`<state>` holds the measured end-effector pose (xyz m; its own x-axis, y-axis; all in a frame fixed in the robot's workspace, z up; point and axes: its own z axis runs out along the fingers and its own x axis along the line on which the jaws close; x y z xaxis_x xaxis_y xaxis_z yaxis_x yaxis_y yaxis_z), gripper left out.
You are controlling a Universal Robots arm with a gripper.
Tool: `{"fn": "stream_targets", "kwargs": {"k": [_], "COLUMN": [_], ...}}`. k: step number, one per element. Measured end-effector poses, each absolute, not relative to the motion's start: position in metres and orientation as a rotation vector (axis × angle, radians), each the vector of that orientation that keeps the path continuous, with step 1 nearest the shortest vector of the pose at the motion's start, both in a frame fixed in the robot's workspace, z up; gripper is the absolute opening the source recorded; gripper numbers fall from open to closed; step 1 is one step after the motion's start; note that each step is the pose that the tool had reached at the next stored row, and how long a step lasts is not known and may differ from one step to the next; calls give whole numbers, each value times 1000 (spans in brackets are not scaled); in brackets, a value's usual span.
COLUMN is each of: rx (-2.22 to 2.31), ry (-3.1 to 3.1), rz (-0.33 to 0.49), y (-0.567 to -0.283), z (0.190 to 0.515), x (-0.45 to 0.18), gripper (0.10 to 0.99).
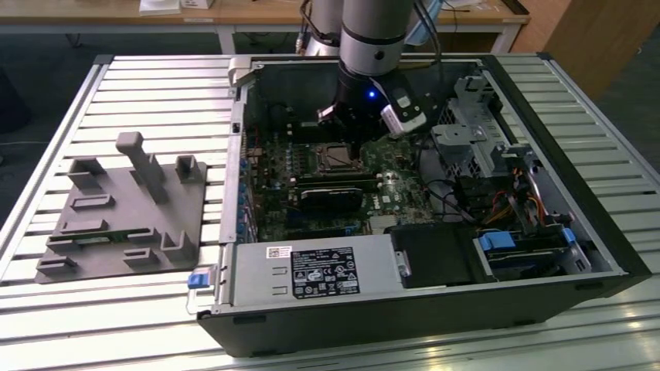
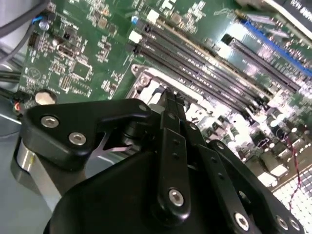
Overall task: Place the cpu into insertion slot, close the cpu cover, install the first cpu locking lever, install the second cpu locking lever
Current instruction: 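Install the second cpu locking lever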
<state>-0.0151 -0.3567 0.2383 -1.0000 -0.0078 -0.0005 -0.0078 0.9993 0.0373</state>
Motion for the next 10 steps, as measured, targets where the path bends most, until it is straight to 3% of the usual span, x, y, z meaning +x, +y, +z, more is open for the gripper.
{"fn": "stream_targets", "kwargs": {"k": [10], "rx": [-12], "ry": [3143], "rz": [74], "y": [-365], "z": [235], "x": [-24], "gripper": [114]}}
